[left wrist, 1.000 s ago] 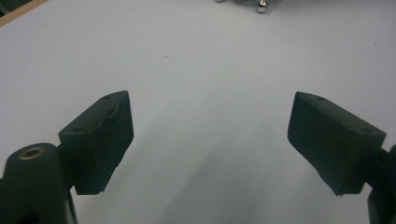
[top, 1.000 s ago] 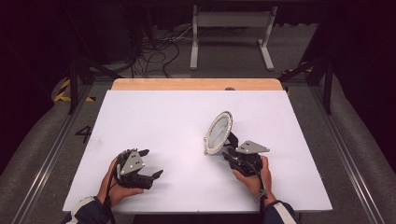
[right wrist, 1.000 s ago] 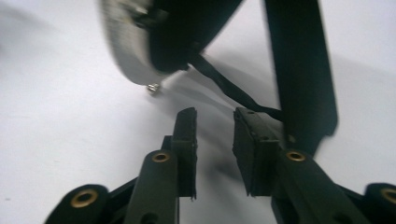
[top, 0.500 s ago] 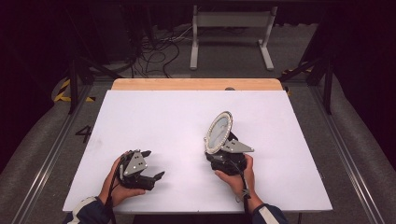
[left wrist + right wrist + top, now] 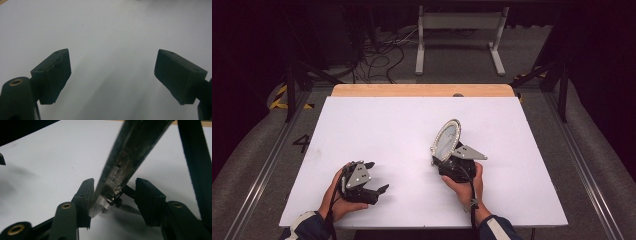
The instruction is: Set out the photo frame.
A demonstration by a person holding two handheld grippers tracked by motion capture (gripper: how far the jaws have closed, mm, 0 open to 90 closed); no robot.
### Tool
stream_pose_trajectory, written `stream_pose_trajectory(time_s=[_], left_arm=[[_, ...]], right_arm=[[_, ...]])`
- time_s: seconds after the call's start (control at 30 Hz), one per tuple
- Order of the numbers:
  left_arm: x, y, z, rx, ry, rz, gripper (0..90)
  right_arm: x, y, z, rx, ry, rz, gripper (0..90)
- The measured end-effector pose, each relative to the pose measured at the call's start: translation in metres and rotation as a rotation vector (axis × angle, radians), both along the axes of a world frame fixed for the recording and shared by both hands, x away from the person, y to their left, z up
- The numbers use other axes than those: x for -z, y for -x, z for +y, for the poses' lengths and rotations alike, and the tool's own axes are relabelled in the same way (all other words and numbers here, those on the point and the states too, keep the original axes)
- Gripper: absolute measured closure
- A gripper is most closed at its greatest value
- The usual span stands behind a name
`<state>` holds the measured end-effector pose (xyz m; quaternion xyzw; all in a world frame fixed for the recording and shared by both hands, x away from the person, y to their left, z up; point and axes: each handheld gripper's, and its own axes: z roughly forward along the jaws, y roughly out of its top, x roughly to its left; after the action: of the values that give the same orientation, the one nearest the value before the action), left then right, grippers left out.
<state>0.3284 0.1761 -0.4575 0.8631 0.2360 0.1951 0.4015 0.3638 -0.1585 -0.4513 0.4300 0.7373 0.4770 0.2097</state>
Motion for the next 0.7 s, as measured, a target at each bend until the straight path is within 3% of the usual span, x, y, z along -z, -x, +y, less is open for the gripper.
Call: stream_pose_trajectory(time_s=[0.27,0.43,0.7], left_arm=[[0.0030,0.0046,0.0012,-0.014,-0.016,0.008,14.5],[0.0036,0.0084,0.0032,-0.017,-0.027,0.004,14.4],[0.0034,0.0098,0.0040,-0.019,-0.027,0.003,14.3]], right_arm=[[-0.0002,-0.0010,0.0042,0.029,-0.029,0.010,57.6],[-0.0011,-0.0003,0.0045,0.040,-0.021,0.021,61.4],[-0.0025,0.0004,-0.0012,0.010,-0.002,0.041,67.8]])
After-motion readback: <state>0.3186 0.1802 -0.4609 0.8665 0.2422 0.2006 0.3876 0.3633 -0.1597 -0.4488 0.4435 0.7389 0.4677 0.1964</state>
